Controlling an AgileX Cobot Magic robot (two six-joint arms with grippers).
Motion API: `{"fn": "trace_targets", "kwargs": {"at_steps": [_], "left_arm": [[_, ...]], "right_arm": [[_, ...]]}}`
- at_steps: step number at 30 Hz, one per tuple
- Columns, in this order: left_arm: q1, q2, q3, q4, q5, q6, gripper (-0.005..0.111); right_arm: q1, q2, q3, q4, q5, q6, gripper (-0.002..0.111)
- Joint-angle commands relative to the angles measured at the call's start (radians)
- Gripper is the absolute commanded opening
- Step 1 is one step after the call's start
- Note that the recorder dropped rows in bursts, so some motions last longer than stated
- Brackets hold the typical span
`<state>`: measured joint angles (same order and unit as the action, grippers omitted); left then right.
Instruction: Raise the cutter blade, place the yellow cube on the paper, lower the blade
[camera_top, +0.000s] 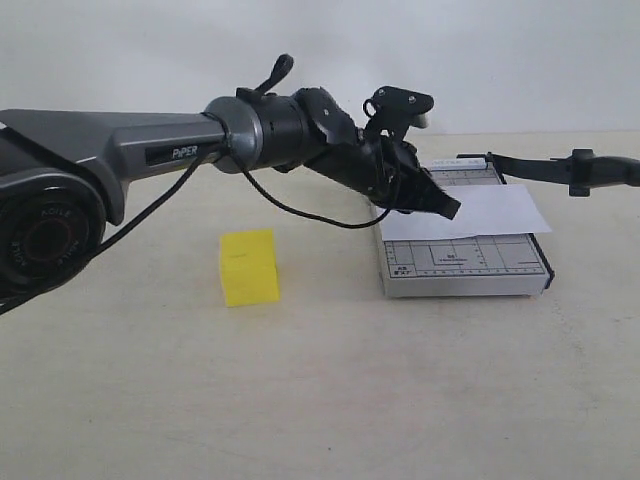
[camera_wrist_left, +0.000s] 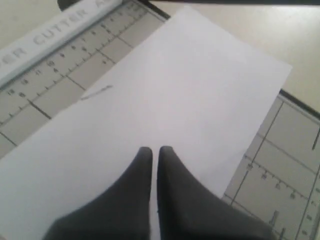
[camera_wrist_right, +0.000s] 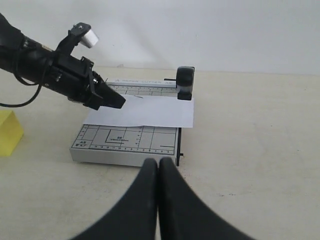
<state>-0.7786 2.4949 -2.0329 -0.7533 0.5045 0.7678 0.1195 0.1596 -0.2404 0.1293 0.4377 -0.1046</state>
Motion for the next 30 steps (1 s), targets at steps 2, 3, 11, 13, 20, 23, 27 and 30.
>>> {"fn": "trace_targets", "kwargs": {"at_steps": [2, 3, 11, 13, 20, 23, 27, 30], "left_arm": [[-0.002, 0.045, -0.004, 0.011, 0.031, 0.002, 0.004], [-0.002, 0.057, -0.004, 0.006, 0.031, 0.014, 0.004], [-0.002, 0.102, -0.027, -0.072, 0.053, 0.112, 0.004], [-0.002, 0.102, -0.027, -0.072, 0.052, 0.114, 0.004], [-0.002, -0.032, -0.027, -0.178, -0.100, 0.123, 0.004], [-0.002, -0.165, 0.038, -0.173, -0.265, -0.009, 0.004], [-0.002, -0.390, 0.431, -0.173, -0.657, -0.042, 0.004], [-0.002, -0.521, 0.713, -0.173, -0.848, -0.042, 0.004]], "right_arm": [[0.003, -0.007, -0.003, -0.006, -0.001, -0.007, 0.000], [0.003, -0.007, -0.003, -0.006, -0.001, -0.007, 0.000], [0.003, -0.007, -0.003, -0.006, -0.003, -0.007, 0.000], [0.003, -0.007, -0.003, -0.006, -0.003, -0.007, 0.000], [0.003, -0.007, -0.003, -0.006, -0.003, -0.007, 0.000], [0.003, -0.007, -0.003, -0.006, -0.003, -0.007, 0.000], [0.003, -0.007, -0.003, -0.006, -0.003, -0.007, 0.000], [0.003, -0.007, -0.003, -0.006, -0.003, -0.007, 0.000]]}}
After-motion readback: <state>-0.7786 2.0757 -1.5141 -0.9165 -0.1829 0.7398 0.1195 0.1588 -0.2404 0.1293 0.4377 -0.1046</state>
